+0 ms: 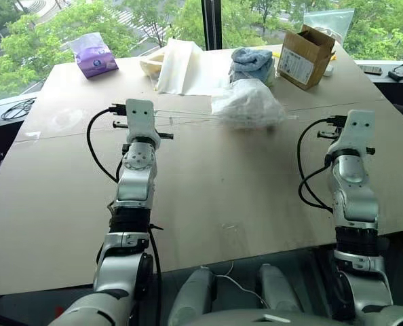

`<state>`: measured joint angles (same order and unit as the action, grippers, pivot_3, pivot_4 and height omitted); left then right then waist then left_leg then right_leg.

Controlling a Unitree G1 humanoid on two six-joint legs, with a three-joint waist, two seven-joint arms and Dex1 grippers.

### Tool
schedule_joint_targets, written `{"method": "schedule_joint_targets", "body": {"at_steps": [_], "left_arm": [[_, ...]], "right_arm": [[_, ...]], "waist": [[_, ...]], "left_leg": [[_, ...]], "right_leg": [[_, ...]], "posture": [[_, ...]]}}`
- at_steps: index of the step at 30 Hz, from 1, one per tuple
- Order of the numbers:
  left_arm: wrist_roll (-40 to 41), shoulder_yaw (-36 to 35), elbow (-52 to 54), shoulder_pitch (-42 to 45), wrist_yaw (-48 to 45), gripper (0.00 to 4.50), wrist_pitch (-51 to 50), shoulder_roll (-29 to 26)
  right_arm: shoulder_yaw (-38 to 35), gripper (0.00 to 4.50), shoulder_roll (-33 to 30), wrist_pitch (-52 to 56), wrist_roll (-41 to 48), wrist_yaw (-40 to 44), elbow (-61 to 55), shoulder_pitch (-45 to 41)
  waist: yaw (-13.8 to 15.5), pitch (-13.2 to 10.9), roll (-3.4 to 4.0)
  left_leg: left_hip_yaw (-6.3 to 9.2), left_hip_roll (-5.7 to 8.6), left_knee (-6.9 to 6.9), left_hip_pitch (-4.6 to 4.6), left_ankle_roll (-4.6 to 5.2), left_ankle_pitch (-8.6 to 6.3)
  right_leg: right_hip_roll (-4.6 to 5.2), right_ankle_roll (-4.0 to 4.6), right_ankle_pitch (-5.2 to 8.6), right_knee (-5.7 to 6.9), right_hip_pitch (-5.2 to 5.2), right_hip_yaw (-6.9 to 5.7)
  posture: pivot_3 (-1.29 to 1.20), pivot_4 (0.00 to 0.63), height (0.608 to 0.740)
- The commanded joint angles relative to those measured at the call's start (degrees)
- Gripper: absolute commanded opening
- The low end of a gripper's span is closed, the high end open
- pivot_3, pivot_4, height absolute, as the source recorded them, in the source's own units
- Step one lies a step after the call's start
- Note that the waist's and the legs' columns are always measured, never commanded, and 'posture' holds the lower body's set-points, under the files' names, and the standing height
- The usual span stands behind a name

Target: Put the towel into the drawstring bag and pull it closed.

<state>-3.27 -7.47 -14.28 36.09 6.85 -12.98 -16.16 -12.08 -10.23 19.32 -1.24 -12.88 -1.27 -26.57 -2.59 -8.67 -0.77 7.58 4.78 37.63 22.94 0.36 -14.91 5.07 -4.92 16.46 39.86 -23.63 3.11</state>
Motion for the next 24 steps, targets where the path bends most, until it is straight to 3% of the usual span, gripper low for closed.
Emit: {"method": "schedule_joint_targets", "body": {"at_steps": [1,8,18,24], "left_arm": [[-2.9,-5.1,2.3,3.7,6.8,0.11,-0.4,-4.0],[-6.2,-9.1,0.1,7.1,16.4,0.11,-4.6,-9.2],[-5.8,-13.7,-0.6,5.5,26.3,0.11,-9.7,-9.8],[-1.7,-10.7,-3.5,6.2,20.2,0.11,-8.6,-8.9]], "right_arm": [[-4.7,0.00,-2.9,-4.0,-1.6,-3.6,0.2,-1.1],[-8.6,0.00,-3.7,-6.6,-0.2,-8.1,2.3,-1.3],[-16.1,0.00,-1.2,-7.9,4.3,-19.4,2.4,-1.9],[-16.1,0.00,-1.2,-5.5,8.4,-19.0,3.8,-2.1]], "waist": [[0.0,0.0,0.00],[-0.2,0.0,0.00],[0.0,0.0,0.00],[-0.1,0.0,-0.01]], "left_leg": [[-0.01,0.00,0.00,0.00,0.00,0.00],[-0.04,0.00,-0.01,0.00,0.00,0.00],[-0.03,0.00,-0.01,0.01,0.00,0.00],[-0.04,-0.01,0.00,0.00,0.00,0.00]], "right_leg": [[0.00,0.00,0.00,0.01,0.00,0.01],[0.00,0.00,0.00,0.00,-0.02,0.04],[0.01,0.00,0.00,0.00,-0.02,0.04],[0.00,0.00,0.00,0.03,-0.01,0.04]], "posture": [[0.00,0.150,0.740],[0.00,0.150,0.740],[0.00,0.150,0.740],[0.00,0.150,0.740]]}}
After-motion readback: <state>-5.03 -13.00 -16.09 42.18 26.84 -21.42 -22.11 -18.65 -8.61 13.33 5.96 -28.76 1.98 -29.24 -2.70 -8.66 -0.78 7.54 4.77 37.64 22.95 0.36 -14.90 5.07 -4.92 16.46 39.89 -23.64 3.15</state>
